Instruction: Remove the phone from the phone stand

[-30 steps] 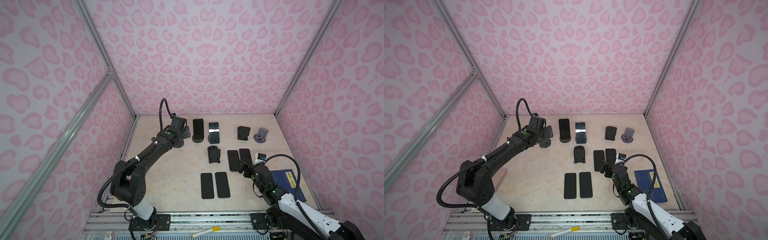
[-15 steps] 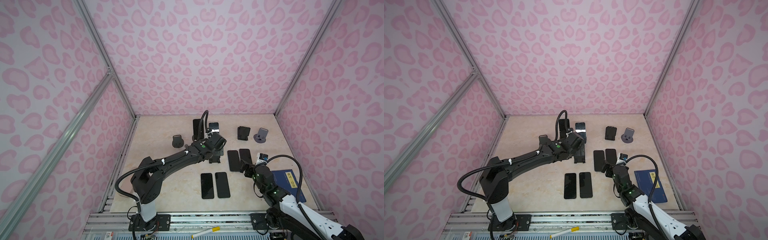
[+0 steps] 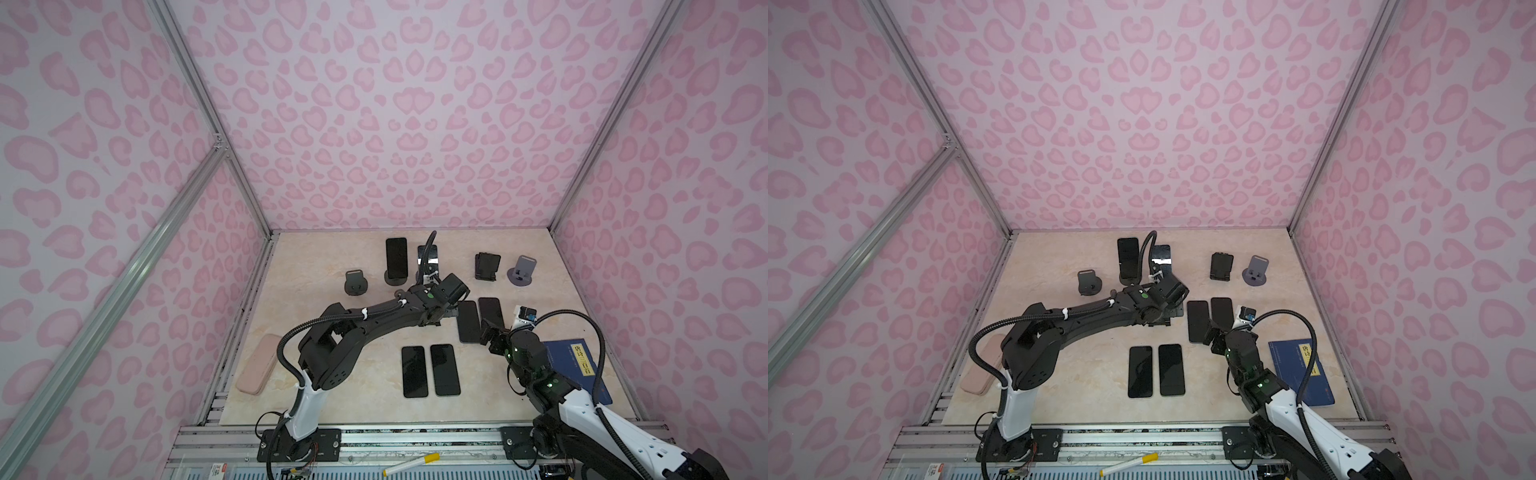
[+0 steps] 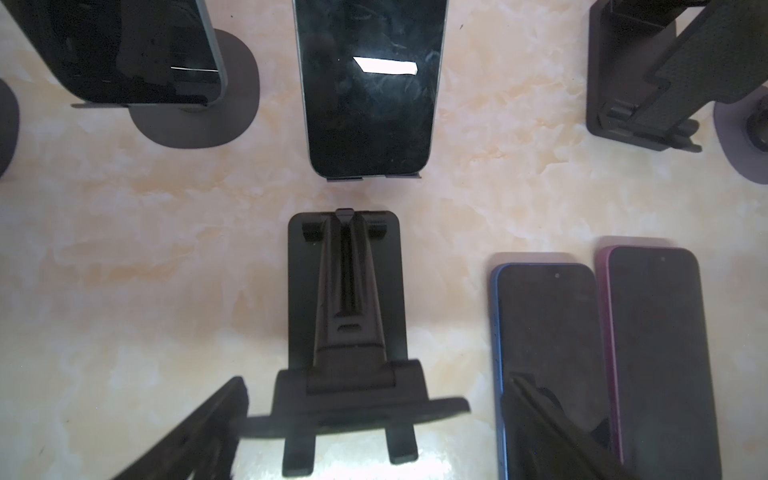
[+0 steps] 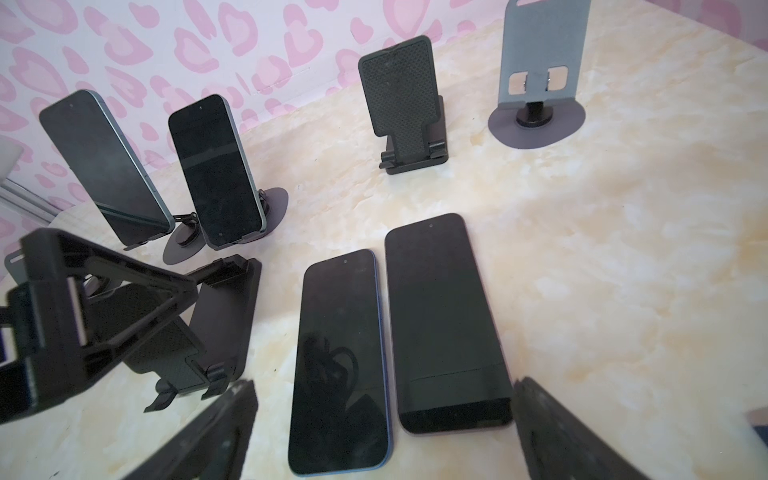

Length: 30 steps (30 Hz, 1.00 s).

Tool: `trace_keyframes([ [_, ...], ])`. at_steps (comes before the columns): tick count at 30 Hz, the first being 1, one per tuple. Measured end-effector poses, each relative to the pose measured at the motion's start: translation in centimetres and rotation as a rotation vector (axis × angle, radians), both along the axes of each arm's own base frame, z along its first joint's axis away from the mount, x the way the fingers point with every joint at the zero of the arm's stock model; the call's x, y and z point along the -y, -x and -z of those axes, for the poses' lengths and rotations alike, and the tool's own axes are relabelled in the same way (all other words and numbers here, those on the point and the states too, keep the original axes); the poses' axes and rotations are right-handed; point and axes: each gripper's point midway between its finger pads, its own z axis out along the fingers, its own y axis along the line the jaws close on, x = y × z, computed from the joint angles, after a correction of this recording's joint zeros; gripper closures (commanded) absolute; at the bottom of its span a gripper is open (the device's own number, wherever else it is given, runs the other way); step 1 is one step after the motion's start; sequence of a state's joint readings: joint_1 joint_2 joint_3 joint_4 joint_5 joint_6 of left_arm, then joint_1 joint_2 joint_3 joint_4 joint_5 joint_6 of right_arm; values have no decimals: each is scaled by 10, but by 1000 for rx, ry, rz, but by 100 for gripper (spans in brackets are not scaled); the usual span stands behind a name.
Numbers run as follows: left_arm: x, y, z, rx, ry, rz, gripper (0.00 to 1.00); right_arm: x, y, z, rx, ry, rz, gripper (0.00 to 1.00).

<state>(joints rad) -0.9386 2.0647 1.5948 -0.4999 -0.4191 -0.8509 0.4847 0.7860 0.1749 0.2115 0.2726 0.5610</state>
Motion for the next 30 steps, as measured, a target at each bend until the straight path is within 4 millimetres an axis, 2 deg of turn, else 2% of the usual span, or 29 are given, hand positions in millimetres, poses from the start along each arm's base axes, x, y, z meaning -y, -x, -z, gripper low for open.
trace_keyframes([
  [2, -1, -1, 6, -2, -14, -6, 6, 0, 0, 1, -2, 1, 0, 2],
  [7, -9, -5, 13, 6, -39, -24, 33, 0, 0, 2, -8, 4, 0, 2],
  [15, -20, -1, 5, 28, -63, -8, 34, 0, 0, 5, -17, 9, 0, 2],
  [20, -38, 0, -31, 93, -60, -1, 34, 0, 0, 6, -21, 11, -1, 2],
  [22, -61, -2, -46, 109, -43, -19, 34, 0, 0, 6, -21, 10, -1, 3],
  [24, -96, -7, -49, 114, -41, -63, 34, -1, 0, 6, -21, 9, -3, 2],
  [27, -155, -6, -41, 86, -84, -136, 34, -1, 0, 7, -22, 9, -4, 3],
  [30, -186, 2, -34, 58, -106, -148, 34, -2, 0, 8, -28, 8, -11, 3],
])
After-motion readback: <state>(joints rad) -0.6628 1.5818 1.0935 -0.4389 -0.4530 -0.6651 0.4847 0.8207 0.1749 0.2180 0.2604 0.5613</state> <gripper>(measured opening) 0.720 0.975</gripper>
